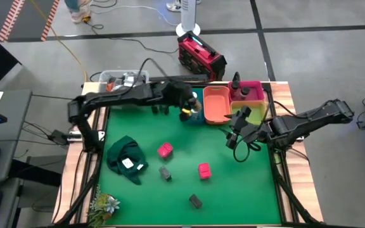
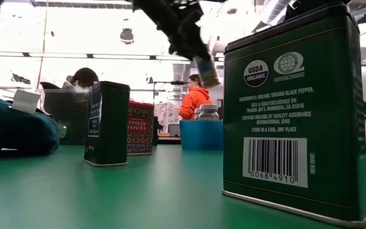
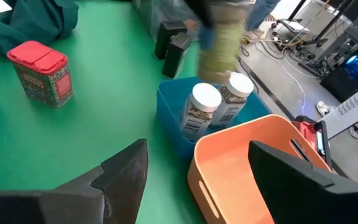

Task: Sort spices by type
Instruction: Put the black seasoning bottle into the pink bin

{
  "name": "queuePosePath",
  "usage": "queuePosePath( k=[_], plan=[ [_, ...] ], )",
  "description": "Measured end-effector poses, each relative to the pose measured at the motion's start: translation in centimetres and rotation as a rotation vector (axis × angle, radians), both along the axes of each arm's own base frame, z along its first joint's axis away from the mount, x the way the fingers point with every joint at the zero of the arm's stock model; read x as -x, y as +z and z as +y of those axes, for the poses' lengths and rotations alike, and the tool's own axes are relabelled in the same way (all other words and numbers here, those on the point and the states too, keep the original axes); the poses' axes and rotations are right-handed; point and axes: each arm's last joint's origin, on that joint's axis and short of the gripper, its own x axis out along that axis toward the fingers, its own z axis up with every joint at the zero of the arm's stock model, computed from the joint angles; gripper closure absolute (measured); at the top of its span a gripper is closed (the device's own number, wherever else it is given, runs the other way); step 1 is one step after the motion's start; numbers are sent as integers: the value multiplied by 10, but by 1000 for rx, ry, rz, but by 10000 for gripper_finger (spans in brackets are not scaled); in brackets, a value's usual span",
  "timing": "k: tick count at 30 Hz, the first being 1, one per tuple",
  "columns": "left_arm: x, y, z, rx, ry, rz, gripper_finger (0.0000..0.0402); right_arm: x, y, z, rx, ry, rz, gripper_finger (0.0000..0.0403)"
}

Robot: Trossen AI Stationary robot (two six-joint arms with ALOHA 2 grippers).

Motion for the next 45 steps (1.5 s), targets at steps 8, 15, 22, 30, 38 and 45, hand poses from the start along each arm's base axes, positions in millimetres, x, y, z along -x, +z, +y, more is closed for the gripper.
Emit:
queuePosePath(
  k=[8, 15, 22, 30, 38, 45],
  plan=[
    [-52, 16, 34, -16, -58, -70, 197, 9, 8, 1, -5, 24, -39, 97],
    [-82, -7, 54, 8, -86, -37, 197, 16, 9, 9, -51, 61, -43, 97],
    [-92, -24, 54, -2, -140, 16, 197, 18, 8, 8, -53, 17, -57, 97],
    [-72, 10, 29, -89, -246, 62, 197, 9, -15, 2, 56, -40, 3, 97],
    [-59, 29, 12, -69, -345, 68, 197, -5, -16, -11, 209, -67, -71, 97],
    [-61, 25, -6, -92, -472, 106, 197, -13, -9, -19, 206, 34, -105, 97]
  ],
)
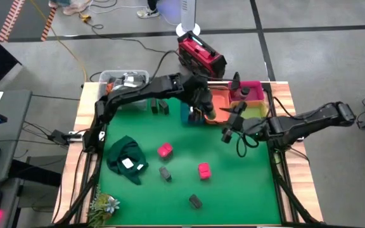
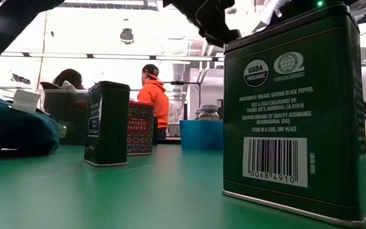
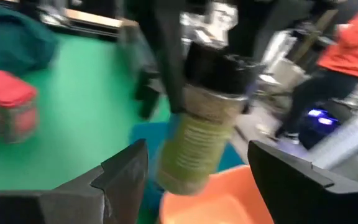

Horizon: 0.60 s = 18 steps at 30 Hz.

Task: Sort spices by type
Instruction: Put the black seasoning bottle into the pink bin

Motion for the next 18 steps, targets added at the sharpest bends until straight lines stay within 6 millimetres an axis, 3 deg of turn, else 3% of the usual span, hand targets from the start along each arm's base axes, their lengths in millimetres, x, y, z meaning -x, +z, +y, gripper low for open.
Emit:
queuePosePath(
  k=[14, 18],
  plan=[
    [-4, 1, -15, -57, -59, -15, 192, -29, -21, -17, -24, -45, 37, 98],
    [-5, 1, -16, -30, -47, -15, 192, -34, -23, -17, 0, -34, 33, 123]
  ],
)
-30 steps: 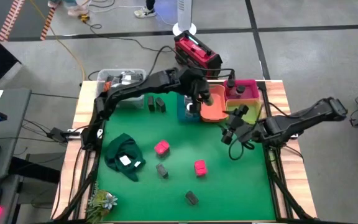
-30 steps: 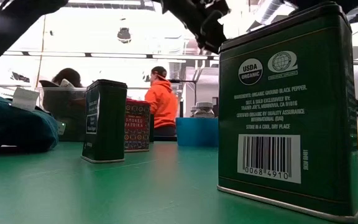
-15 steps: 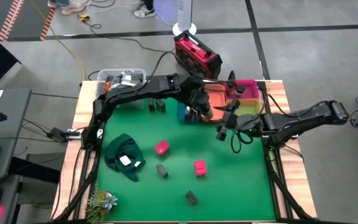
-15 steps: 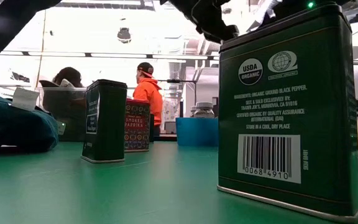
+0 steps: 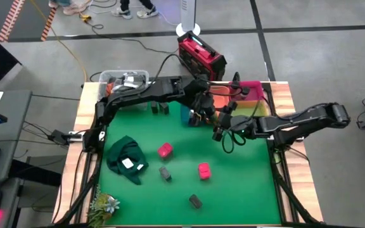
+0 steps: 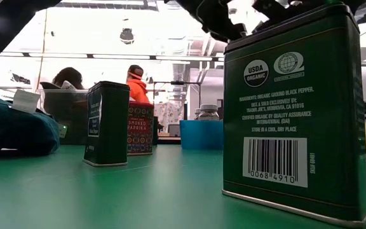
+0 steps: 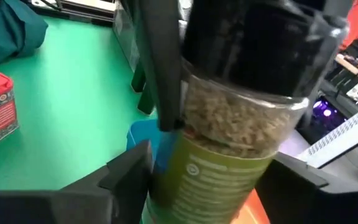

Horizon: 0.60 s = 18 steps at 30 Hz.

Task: Sort spices by type
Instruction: Put the black seasoning bottle into the pink bin

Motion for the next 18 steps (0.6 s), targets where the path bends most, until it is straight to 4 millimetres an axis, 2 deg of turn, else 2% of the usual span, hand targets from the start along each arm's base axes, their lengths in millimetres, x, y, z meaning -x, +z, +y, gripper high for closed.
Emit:
queuePosePath(
  k=[5, 9, 13, 18],
  plan=[
    [0, 0, 1, 15, 54, 5, 187, -1, 0, -1, -5, -5, -8, 191],
    [0, -1, 0, -4, 111, 16, 164, 0, 0, -2, 4, -10, -2, 236],
    [5, 9, -3, -68, 169, 13, 128, 0, 0, -2, 6, -17, -1, 236],
    [24, 42, -11, -124, 207, -65, 90, 8, 8, -9, -10, -46, -27, 217]
  ],
)
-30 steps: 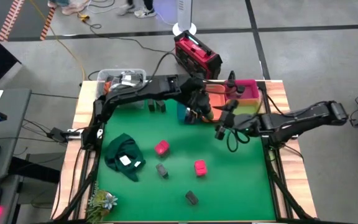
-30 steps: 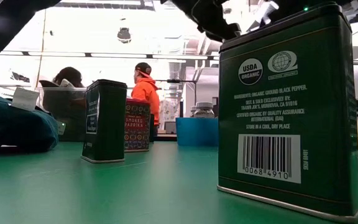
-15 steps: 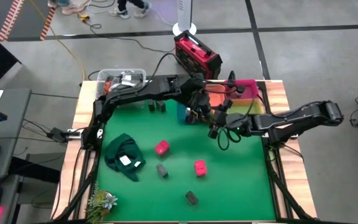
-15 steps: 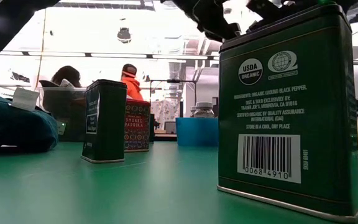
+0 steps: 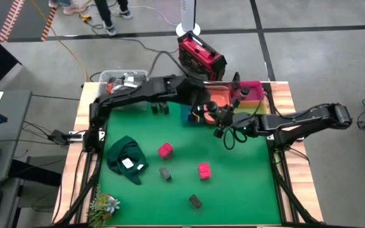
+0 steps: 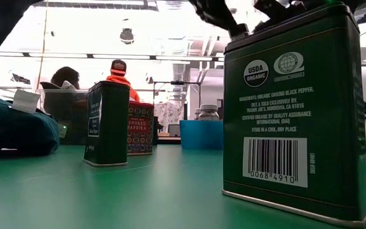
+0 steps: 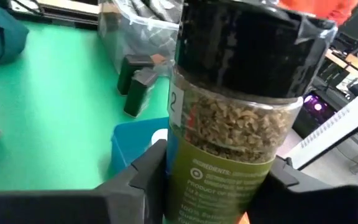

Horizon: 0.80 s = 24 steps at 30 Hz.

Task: Sort spices by type
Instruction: Put the black seasoning bottle into the pink bin

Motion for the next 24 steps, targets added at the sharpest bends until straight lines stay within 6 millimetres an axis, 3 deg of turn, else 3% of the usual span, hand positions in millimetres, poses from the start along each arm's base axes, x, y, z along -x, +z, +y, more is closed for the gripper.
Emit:
queuePosePath(
  k=[3, 8, 15, 19, 24],
  plan=[
    [9, 10, -2, 10, 14, -7, 81, 8, 7, -3, -19, -19, -35, 216],
    [16, 3, -3, 109, 57, 54, 79, 18, 15, 0, -74, -17, -94, 215],
    [3, -62, -3, 216, 62, 182, 79, 34, 29, 18, -117, 65, -174, 215],
    [4, -82, -4, 205, 65, 90, 79, 43, 28, 26, -166, 85, -165, 214],
    [13, -92, -5, 208, 60, -180, 79, 46, 25, 31, -194, 71, -151, 214]
  ],
)
